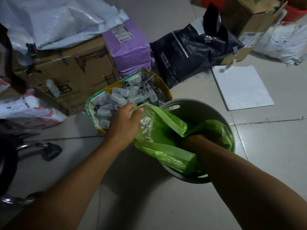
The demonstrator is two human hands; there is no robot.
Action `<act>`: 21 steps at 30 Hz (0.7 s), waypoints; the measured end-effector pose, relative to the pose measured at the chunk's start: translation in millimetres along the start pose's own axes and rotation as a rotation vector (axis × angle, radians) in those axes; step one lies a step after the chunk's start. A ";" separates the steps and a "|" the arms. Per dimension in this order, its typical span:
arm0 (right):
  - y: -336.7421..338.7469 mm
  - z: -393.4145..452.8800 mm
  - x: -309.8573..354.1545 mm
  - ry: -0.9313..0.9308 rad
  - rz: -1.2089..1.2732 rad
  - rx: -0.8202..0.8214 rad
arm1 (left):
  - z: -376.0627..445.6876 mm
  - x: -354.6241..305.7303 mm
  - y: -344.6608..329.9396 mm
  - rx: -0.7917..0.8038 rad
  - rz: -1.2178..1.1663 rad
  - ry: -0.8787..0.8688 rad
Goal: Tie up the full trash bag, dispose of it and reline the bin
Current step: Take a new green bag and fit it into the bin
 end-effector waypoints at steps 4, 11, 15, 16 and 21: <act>13.4 -9.7 -0.6 -0.060 -0.168 0.145 | -2.9 -6.1 -1.0 0.013 0.005 -0.019; 42.9 -40.7 22.2 0.146 -0.176 0.154 | -6.9 -17.4 -3.5 -0.009 0.096 -0.024; 62.7 -66.5 26.6 0.273 -0.265 0.039 | -14.7 -44.4 3.0 -0.150 0.351 -0.289; 68.5 -73.0 26.4 0.298 -0.301 -0.005 | -17.9 -55.5 2.0 -0.155 0.454 -0.439; 88.5 -92.2 12.7 0.310 -0.295 -0.329 | -31.7 -67.7 -26.8 0.256 0.644 -0.642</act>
Point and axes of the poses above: each hand's wrist, its own z-axis towards the middle knuckle, its own y-axis out of the back of the hand, x = y × z, the point moved 5 cm from there along z, towards the middle knuckle, and after that the axes turned 1 degree about -y, right-handed, at the moved point
